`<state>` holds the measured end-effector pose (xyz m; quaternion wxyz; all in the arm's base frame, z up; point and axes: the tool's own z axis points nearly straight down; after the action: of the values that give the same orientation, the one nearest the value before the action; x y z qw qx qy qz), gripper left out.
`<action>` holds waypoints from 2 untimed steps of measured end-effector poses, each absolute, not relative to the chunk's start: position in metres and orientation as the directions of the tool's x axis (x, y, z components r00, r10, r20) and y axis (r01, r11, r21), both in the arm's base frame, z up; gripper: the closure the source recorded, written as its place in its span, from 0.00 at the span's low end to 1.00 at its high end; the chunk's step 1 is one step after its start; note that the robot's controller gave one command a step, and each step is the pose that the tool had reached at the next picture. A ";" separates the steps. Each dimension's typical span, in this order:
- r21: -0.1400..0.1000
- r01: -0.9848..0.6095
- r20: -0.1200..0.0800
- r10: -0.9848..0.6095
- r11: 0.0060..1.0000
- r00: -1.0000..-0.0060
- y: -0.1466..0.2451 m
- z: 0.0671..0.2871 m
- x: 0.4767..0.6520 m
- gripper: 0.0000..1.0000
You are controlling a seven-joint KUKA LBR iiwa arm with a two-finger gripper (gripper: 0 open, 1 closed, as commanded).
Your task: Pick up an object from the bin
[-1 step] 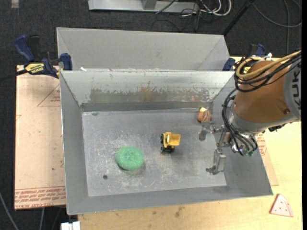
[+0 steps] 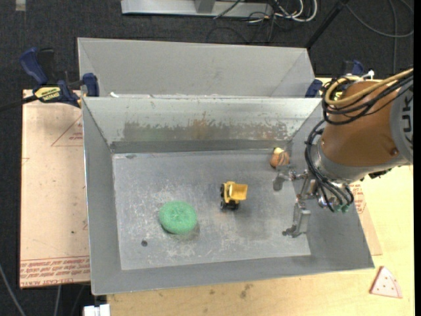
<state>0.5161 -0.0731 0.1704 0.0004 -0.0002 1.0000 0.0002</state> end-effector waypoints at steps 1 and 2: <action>0.001 0.024 -0.010 0.024 1.000 -1.000 -0.030 0.100 0.571 0.00; 0.002 0.005 0.004 0.005 1.000 -1.000 -0.006 0.094 0.578 0.00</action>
Offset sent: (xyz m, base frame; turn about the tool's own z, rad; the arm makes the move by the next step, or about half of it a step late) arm 0.0627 0.0811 -0.0423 -0.0092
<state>0.5783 -0.0060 0.0945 -0.0018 0.0026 1.0000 0.0008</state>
